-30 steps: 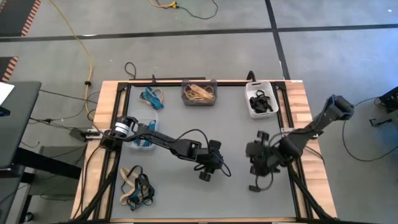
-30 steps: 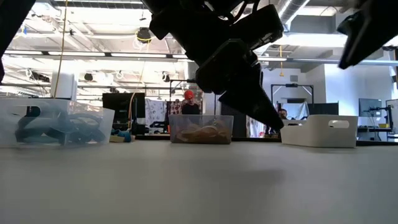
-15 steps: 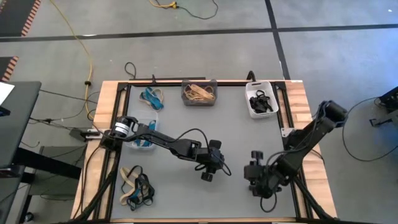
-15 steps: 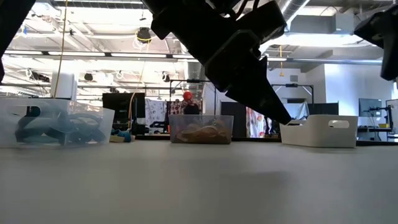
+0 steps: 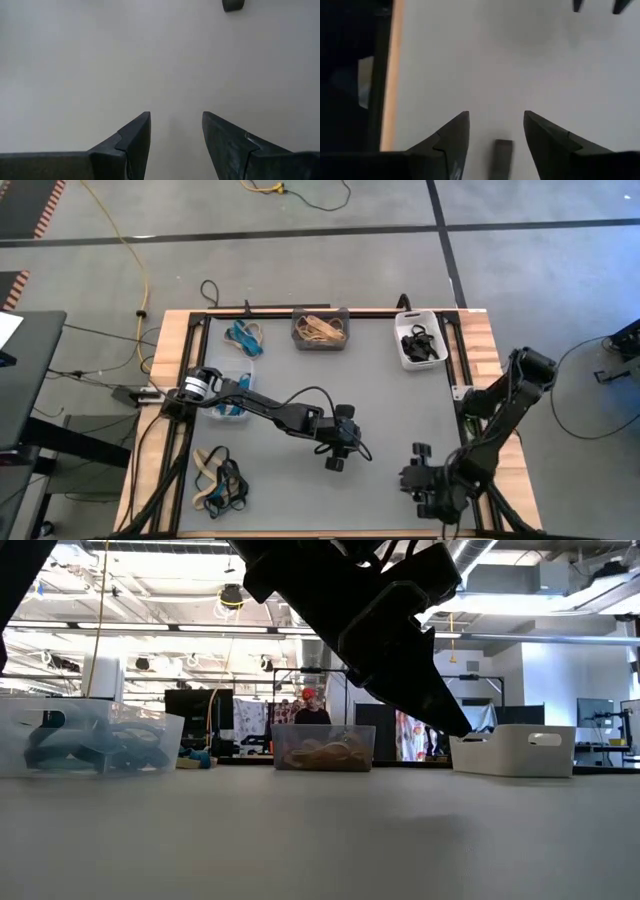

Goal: Sort rubber bands into baskets
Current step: Put the black rubber band into the white bin

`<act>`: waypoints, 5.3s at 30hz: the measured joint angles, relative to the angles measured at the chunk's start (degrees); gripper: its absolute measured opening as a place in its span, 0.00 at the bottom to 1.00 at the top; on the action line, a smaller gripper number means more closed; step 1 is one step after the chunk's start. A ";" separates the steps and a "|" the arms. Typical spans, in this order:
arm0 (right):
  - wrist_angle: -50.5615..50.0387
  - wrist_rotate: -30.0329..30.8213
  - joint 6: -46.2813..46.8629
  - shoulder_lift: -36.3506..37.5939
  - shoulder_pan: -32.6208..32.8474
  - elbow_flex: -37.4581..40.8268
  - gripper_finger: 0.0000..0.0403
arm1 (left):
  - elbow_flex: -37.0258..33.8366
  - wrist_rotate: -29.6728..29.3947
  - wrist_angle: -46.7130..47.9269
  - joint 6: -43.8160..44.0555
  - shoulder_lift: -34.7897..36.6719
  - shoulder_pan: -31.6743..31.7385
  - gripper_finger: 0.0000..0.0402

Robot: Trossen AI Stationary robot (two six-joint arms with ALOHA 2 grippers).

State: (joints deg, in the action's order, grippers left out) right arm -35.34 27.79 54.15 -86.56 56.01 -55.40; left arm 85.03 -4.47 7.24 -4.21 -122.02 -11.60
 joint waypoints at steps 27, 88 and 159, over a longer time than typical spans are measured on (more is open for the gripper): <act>-8.92 6.71 17.93 -16.20 12.12 -5.19 0.62 | 0.00 -0.92 -1.41 4.71 -0.02 0.00 0.42; -32.56 23.57 -3.29 11.32 -39.22 -4.57 0.06 | -0.17 -0.90 3.39 -11.46 -0.02 -1.72 0.42; 1.42 -15.84 -41.87 23.31 -82.68 7.74 0.63 | -12.70 1.37 -11.07 -5.97 0.00 1.53 0.42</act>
State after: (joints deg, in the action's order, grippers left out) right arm -33.92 11.95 12.28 -63.25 -26.67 -47.66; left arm 72.34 -3.09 -3.84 -10.18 -122.02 -10.07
